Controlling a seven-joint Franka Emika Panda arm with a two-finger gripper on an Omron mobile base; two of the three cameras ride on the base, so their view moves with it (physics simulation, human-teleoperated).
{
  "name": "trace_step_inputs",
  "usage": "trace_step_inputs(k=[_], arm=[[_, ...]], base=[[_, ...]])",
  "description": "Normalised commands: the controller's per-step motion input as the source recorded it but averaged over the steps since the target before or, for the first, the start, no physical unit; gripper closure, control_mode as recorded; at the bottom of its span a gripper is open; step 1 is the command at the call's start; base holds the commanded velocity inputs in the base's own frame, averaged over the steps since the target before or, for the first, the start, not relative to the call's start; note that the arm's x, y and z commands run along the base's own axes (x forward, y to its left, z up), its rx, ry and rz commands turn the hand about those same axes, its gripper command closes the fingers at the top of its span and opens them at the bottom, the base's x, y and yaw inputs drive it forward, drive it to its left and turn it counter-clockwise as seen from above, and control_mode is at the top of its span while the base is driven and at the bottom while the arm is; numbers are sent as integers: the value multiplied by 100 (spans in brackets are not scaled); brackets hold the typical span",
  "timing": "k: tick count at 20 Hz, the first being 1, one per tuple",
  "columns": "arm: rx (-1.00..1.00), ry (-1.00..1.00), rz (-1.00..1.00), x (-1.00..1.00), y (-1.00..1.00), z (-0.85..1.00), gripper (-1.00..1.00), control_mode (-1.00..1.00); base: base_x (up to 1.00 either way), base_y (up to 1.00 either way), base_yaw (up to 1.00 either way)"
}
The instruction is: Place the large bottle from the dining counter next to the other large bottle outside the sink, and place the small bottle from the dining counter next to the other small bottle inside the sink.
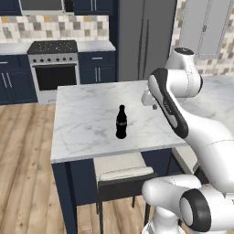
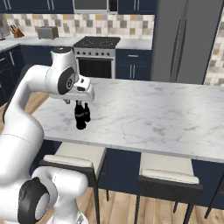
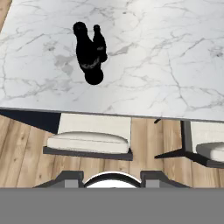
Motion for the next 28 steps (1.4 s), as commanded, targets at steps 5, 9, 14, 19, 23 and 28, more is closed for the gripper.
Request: trace_step_inputs(k=[5, 9, 14, 19, 23, 28], arm=[[0, -3, 0, -1, 1, 0, -100, -100], [0, -10, 0, -3, 6, -1, -100, -100], [0, -15, 0, -3, 11, -5, -100, -100], [0, -14, 0, 0, 14, -13, -100, -100], [0, -12, 0, 0, 19, -19, -100, -100], [0, -8, 0, 0, 22, -21, -100, -100]], base=[[0, 0, 0], [0, 0, 0], [0, 0, 0], [0, 0, 0], [0, 0, 0], [0, 0, 0]])
